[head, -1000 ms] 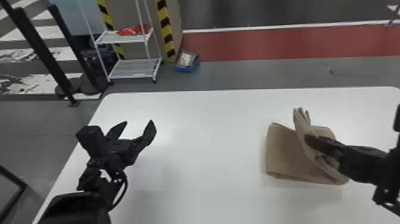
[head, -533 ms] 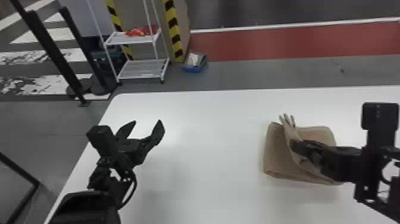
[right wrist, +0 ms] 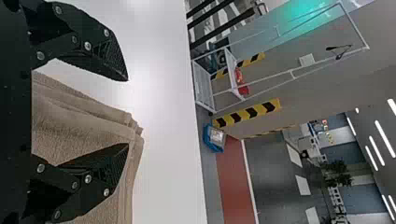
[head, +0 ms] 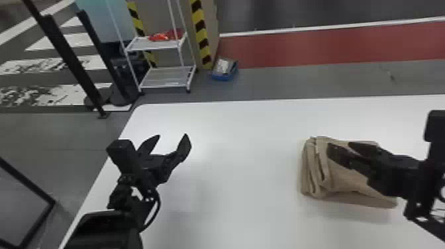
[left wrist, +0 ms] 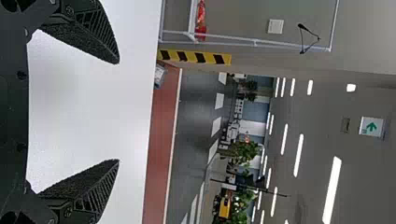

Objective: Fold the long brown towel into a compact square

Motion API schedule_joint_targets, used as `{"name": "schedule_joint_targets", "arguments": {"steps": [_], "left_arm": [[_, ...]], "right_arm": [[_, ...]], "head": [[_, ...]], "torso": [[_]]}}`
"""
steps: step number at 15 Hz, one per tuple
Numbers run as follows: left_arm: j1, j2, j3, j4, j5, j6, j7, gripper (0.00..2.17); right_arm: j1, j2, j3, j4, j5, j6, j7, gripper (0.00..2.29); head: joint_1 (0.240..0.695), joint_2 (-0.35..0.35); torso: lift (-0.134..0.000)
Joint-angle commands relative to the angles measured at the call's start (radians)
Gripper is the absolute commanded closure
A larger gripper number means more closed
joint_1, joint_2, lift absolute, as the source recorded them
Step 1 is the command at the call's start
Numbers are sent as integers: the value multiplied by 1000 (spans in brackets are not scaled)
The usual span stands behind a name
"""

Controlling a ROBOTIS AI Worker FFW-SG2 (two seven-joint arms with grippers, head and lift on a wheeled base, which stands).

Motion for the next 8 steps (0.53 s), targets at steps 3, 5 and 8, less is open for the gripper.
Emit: {"name": "schedule_joint_targets", "arguments": {"steps": [3,5,8], "left_arm": [[2,0,3,3,0,-2,-1,137],[3,0,5,3,2,-5,-3,137],[11,0,8,-5,2,-5,-1,137]], "right_arm": [[-82,2,29,100,152,195,-37,2017],[-126,2,75,170,180,195,-40,2017],[-135,2,150,199,180,100,-26,2017]], "head": [[695,182],[695,172],[695,188]], "torso": [[-125],[-125],[-125]]}}
